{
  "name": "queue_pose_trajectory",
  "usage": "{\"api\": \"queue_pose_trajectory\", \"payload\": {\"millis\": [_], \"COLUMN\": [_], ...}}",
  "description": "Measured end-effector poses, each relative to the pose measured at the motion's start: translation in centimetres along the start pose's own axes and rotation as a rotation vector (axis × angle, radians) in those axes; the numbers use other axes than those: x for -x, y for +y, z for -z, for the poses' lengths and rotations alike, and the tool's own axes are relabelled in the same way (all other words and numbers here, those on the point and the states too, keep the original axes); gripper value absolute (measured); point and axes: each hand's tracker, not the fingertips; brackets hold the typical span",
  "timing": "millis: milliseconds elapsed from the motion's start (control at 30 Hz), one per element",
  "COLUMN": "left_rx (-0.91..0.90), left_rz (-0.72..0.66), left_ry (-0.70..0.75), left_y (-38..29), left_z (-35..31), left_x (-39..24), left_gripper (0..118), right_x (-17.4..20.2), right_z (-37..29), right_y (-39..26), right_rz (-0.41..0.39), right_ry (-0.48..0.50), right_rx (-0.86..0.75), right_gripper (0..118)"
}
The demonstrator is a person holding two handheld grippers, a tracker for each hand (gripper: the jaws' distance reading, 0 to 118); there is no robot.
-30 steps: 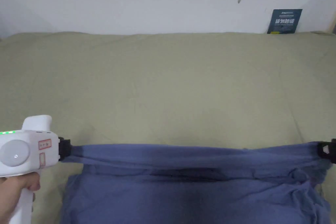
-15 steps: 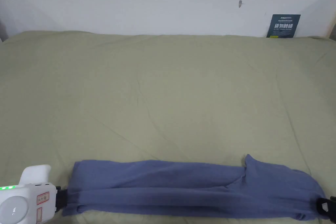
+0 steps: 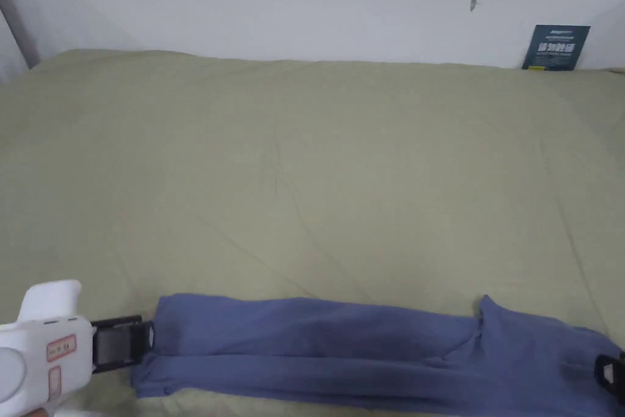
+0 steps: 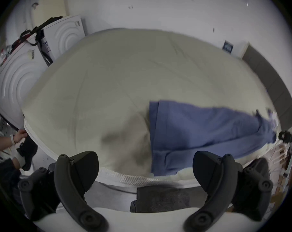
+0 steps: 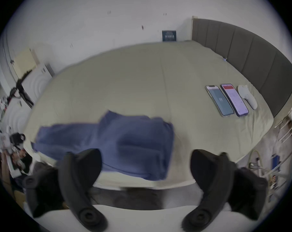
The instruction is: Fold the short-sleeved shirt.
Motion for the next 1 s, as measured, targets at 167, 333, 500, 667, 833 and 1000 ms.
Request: {"api": "queue_pose_trajectory", "payload": {"millis": [167, 333, 500, 667, 833, 1000], "left_rx": [0.009, 0.05, 0.109, 0.199, 0.292, 0.357], "left_rz": [-0.104, -0.118, -0.137, -0.131, -0.212, -0.313], "left_ry": [-0.051, -0.177, -0.289, -0.384, -0.549, -0.721], "left_y": [1.2, 2.1, 2.8, 3.0, 3.2, 3.0], "left_z": [1.4, 4.0, 6.3, 8.2, 11.9, 14.9], "left_x": [1.7, 3.2, 4.1, 4.3, 5.7, 6.1], "left_gripper": [2, 2, 2, 101, 117, 116], "right_x": [4.4, 6.7, 7.9, 8.9, 9.3, 9.5], "right_z": [-1.0, -1.2, -1.0, -1.3, -1.3, -1.3], "right_y": [0.7, 1.3, 1.1, 0.3, -0.2, -0.4], "right_rz": [-0.071, -0.078, -0.093, -0.09, -0.092, -0.092], "right_ry": [-0.034, -0.004, -0.007, -0.009, -0.011, -0.021], "right_rx": [-0.15, -0.18, -0.179, -0.16, -0.141, -0.127], "right_gripper": [0, 0, 0, 1, 1, 1]}}
